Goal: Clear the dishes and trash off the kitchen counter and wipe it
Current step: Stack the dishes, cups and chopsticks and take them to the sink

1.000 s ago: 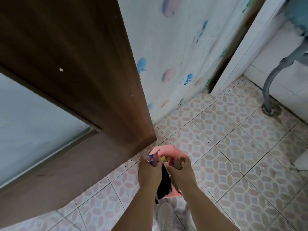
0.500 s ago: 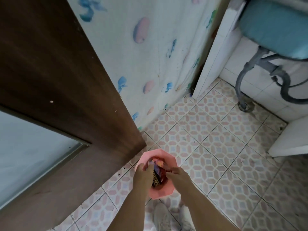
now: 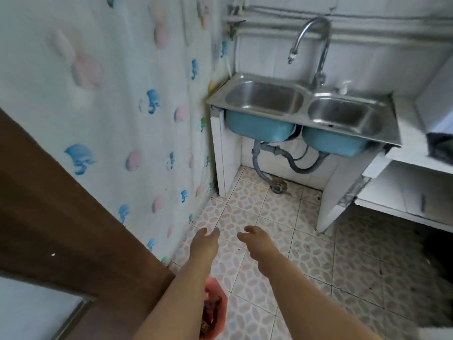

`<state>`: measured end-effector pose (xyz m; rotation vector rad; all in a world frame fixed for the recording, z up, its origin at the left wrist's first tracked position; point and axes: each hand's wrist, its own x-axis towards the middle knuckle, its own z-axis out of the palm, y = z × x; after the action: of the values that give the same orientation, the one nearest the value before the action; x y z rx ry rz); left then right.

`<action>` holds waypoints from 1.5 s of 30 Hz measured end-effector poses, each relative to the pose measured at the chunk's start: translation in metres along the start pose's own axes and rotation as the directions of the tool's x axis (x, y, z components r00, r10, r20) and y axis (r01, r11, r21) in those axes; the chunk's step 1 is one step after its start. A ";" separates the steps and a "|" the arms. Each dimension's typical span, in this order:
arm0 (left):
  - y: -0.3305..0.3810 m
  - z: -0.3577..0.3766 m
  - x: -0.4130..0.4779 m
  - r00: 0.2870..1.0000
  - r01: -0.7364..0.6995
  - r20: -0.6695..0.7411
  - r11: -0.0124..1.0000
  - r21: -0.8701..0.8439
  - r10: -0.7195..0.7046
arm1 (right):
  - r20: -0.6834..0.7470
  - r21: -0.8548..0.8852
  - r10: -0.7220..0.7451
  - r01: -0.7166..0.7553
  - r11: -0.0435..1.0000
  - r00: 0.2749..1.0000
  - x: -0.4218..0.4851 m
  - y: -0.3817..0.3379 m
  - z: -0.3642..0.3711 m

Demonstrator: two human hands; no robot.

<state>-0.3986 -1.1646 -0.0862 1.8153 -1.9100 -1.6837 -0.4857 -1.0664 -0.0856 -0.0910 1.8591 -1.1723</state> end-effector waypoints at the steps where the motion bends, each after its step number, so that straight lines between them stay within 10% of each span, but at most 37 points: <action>1: 0.013 0.007 -0.008 0.999 -0.029 0.022 1.000 0.010 0.029 | -0.025 0.023 -0.016 0.017 1.000 1.000 -0.004 -0.005 -0.014; 18: 0.170 0.293 -0.221 0.792 -0.417 0.472 0.908 -0.045 0.387 | -0.549 0.317 -0.071 0.286 0.904 0.833 -0.134 0.029 -0.367; 32: 0.193 0.486 -0.331 0.505 -0.593 0.799 0.804 0.048 0.325 | -0.787 0.489 0.184 0.414 0.768 0.589 -0.196 0.128 -0.544; 45: 0.304 0.590 -0.281 0.333 -0.709 0.898 0.704 0.038 0.286 | -0.837 0.526 0.287 0.544 0.654 0.465 -0.132 0.072 -0.637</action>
<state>-0.8944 -0.6576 0.0420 0.0182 -2.9483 -2.1325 -0.8391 -0.5280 0.0335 1.0998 1.9780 -2.3708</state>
